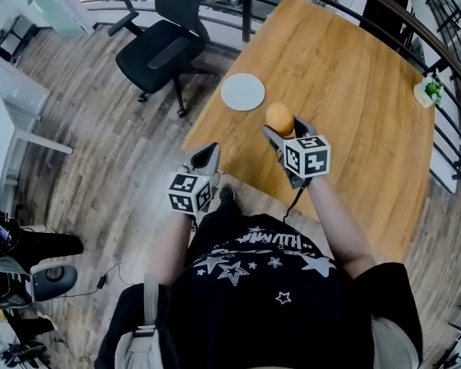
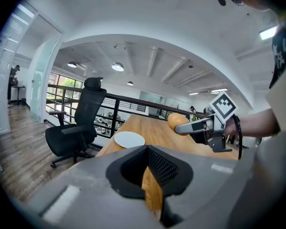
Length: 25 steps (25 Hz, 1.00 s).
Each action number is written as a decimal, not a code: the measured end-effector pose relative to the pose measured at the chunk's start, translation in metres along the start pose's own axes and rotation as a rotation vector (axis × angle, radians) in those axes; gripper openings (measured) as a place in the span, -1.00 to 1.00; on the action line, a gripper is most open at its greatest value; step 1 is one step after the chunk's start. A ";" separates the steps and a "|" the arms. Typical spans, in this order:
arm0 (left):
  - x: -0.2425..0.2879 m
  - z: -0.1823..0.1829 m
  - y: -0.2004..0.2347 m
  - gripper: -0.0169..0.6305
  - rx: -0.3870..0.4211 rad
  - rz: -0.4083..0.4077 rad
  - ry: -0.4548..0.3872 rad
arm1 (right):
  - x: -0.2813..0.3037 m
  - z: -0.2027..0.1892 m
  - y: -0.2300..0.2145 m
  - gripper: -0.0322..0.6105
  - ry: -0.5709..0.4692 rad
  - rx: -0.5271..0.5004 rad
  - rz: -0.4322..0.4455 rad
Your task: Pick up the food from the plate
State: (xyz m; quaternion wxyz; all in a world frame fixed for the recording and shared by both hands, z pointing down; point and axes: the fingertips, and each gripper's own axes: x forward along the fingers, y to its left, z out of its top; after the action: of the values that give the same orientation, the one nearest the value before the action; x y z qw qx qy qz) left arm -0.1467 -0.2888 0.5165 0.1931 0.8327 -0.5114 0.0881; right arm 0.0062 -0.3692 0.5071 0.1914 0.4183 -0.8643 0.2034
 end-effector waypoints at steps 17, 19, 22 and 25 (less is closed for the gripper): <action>-0.064 -0.064 -0.101 -0.94 0.012 0.055 0.036 | -0.107 -0.088 0.008 0.17 0.002 0.020 0.054; -0.070 -0.069 -0.110 -0.94 0.014 0.060 0.043 | -0.116 -0.095 0.010 0.17 0.001 0.025 0.062; -0.080 -0.077 -0.126 -0.94 0.021 0.066 0.052 | -0.130 -0.110 0.012 0.17 0.004 0.039 0.073; -0.090 -0.084 -0.141 -0.94 0.027 0.071 0.063 | -0.142 -0.126 0.012 0.17 0.013 0.058 0.081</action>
State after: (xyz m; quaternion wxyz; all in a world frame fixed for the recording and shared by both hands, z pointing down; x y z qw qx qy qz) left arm -0.0591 -0.1245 0.5290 0.1947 0.8134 -0.5330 0.1276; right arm 0.0985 -0.2060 0.5403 0.1762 0.3871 -0.8730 0.2387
